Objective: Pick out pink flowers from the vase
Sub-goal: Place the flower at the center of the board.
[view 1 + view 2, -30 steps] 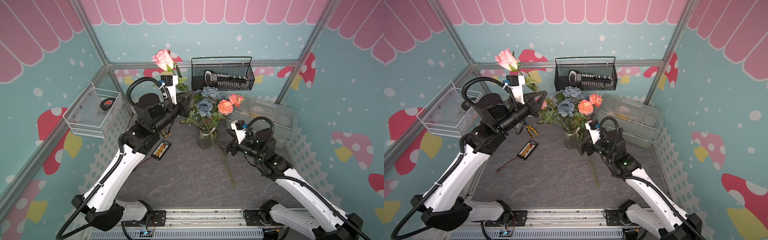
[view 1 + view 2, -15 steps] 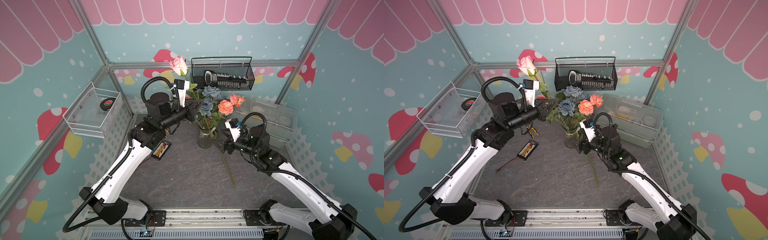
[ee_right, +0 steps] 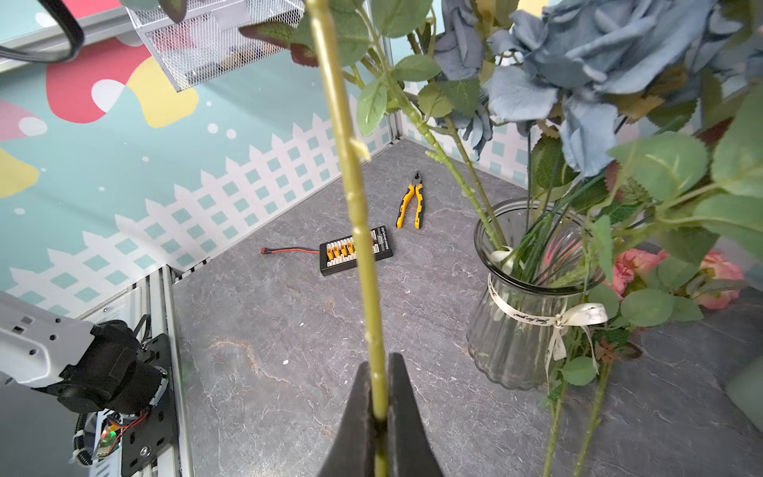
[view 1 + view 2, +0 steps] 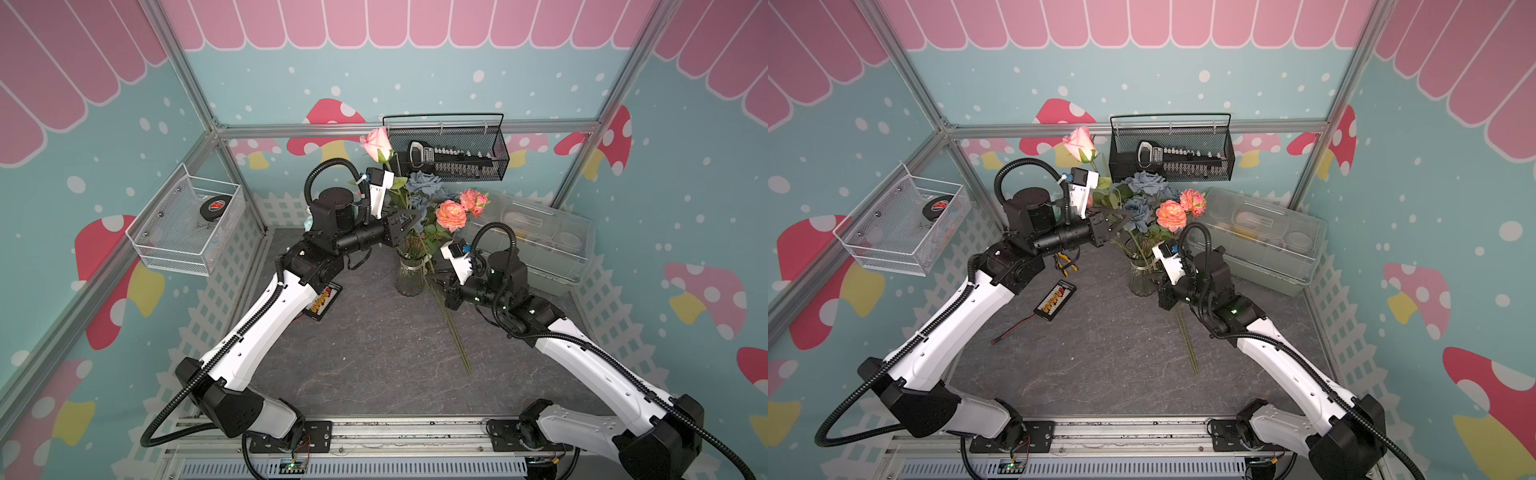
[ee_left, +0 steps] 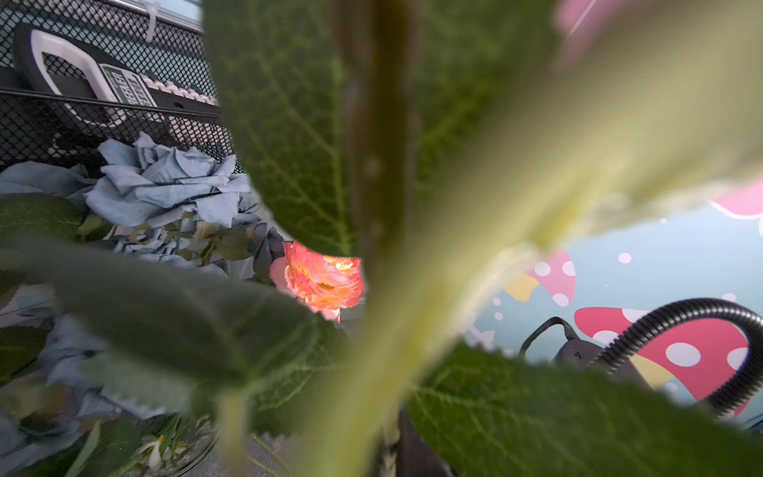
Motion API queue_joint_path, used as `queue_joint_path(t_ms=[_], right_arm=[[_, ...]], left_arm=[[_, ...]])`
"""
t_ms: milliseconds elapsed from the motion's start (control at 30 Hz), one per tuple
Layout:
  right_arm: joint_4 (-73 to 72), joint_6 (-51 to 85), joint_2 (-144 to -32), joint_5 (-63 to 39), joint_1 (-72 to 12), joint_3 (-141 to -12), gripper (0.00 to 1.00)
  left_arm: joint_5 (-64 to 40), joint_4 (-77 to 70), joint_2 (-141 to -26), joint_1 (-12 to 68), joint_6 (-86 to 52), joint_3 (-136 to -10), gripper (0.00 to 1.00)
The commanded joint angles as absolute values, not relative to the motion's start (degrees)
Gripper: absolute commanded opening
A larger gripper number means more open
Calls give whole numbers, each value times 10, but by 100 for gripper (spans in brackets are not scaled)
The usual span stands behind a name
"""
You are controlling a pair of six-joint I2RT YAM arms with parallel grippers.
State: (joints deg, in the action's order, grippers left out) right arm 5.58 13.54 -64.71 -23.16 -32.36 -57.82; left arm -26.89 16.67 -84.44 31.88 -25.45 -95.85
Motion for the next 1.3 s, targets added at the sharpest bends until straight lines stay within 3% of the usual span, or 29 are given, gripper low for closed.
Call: queue_joint_path(t_ms=[0, 67, 100, 233, 500, 567, 833, 1033, 1267], right_arm=[[40, 138, -621, -213, -326, -570, 0], [36, 140, -610, -199, -326, -565, 0], [33, 140, -603, -189, -327, -563, 0], [39, 150, -569, -103, -327, -555, 0], [120, 202, -527, 189, -322, -544, 0], [163, 224, -542, 222, -307, -556, 0], [183, 296, -570, 164, -216, -529, 0], [187, 313, -596, 115, -188, -500, 0], [154, 305, -680, -3, -184, -483, 0]], left_arm=[[-277, 170, -839, 316, -259, -967, 40], [-264, 180, -844, 316, -253, -982, 97], [-254, 187, -846, 315, -251, -994, 99], [-190, 180, -817, 316, -235, -1017, 99], [25, 81, -664, 323, -137, -900, 99], [70, 79, -640, 321, -110, -884, 99], [163, 36, -573, 307, -88, -773, 99], [124, -53, -506, 309, -130, -589, 98], [269, -137, -428, 306, -134, -411, 98]])
